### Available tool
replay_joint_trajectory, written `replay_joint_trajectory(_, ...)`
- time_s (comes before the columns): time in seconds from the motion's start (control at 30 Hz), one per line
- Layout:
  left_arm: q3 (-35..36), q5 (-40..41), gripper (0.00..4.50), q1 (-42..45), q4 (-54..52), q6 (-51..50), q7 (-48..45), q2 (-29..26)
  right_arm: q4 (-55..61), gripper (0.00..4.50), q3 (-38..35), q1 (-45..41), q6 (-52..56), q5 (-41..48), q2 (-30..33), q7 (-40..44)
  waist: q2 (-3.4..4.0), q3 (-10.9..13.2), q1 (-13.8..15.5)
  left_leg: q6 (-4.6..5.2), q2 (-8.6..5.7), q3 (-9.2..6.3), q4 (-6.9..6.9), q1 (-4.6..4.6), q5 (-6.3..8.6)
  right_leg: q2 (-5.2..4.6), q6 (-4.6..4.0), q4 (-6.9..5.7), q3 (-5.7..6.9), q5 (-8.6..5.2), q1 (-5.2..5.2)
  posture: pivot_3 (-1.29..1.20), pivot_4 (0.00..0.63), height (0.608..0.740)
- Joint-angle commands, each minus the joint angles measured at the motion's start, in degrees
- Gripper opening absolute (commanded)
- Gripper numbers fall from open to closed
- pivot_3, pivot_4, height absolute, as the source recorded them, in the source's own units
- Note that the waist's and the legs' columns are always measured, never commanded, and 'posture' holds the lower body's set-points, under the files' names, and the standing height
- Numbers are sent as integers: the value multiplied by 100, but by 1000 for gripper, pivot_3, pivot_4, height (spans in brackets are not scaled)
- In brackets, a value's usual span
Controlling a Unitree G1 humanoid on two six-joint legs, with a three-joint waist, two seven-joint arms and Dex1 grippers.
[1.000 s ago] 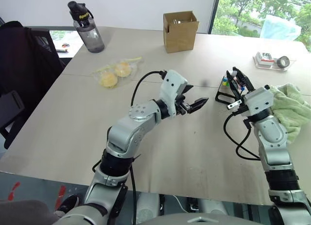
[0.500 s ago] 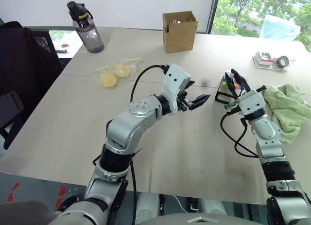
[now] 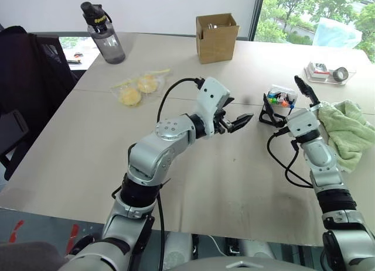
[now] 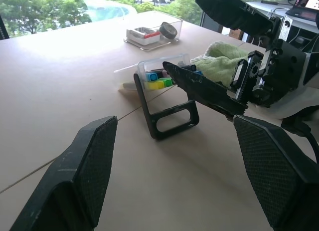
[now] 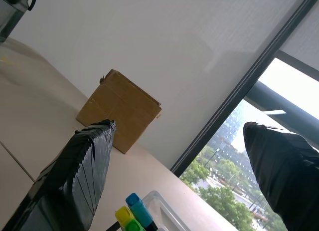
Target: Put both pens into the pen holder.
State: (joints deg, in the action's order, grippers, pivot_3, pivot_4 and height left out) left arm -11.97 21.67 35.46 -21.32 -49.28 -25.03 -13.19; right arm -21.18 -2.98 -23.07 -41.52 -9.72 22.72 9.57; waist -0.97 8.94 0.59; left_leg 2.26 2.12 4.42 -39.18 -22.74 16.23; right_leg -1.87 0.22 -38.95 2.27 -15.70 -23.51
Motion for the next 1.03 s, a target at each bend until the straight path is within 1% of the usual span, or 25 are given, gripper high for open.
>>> replay_joint_trajectory(0.03,-35,-12,3832,-28,-257,115,-45,-39,587,4423,37,94,-36,434,39,252,0,0,1,0,0,0,0,0,0,0,0,0,0,0,0,0,150,739)
replay_joint_trajectory(0.13,-142,-103,3832,-370,-323,420,-249,-247,1341,4423,372,561,596,1318,31,1032,2,-1,-8,-1,2,0,0,2,-1,0,0,0,0,0,1,0,150,739)
replay_joint_trajectory(0.27,48,93,3832,-989,-364,896,-550,-327,2541,4423,578,1370,1751,2431,176,1656,3,-1,15,-2,5,-1,1,-1,-1,-1,-1,2,1,0,1,0,150,739)
replay_joint_trajectory(0.37,-28,-488,3832,-2144,-73,2057,-847,-892,3605,4423,517,2444,2872,3364,633,2133,20,-12,14,1,3,-2,0,3,1,-7,-1,1,2,0,5,0,150,739)
replay_joint_trajectory(0.47,215,-499,3832,-2835,230,2670,-1101,-1144,4183,4423,271,3336,3565,3975,1060,2483,20,-10,8,2,5,-3,16,19,2,-7,-5,5,3,-2,14,0,150,739)
replay_joint_trajectory(0.57,353,-591,3832,-3110,525,3129,-1210,-1265,4409,4423,35,4030,3894,4214,1337,2813,22,-9,41,11,4,-6,15,18,7,-13,-5,2,8,-1,14,0,150,739)
replay_joint_trajectory(0.6,373,-630,3832,-3165,591,3257,-1239,-1293,4423,4423,-51,4199,3938,4266,1367,2890,22,-10,47,34,4,-9,12,17,20,-14,-6,3,12,0,15,0,150,739)
replay_joint_trajectory(0.73,549,-509,3832,-3465,582,3523,-1450,-1383,4202,4423,-424,4757,3802,4295,1353,3310,23,-13,21,40,4,-5,0,21,21,-14,-18,1,11,11,17,0,150,739)
replay_joint_trajectory(0.87,707,-440,3832,-3715,486,3540,-1594,-1505,3857,4423,-706,4994,3544,4264,1289,3790,23,-13,21,40,6,-4,1,23,21,-10,-18,-1,11,10,16,0,150,739)
replay_joint_trajectory(1.03,791,-447,3832,-3840,464,3587,-1670,-1567,3490,4423,-908,4971,3439,4180,1252,4116,23,-14,26,40,7,-5,1,22,22,-8,-18,0,12,10,16,0,150,739)
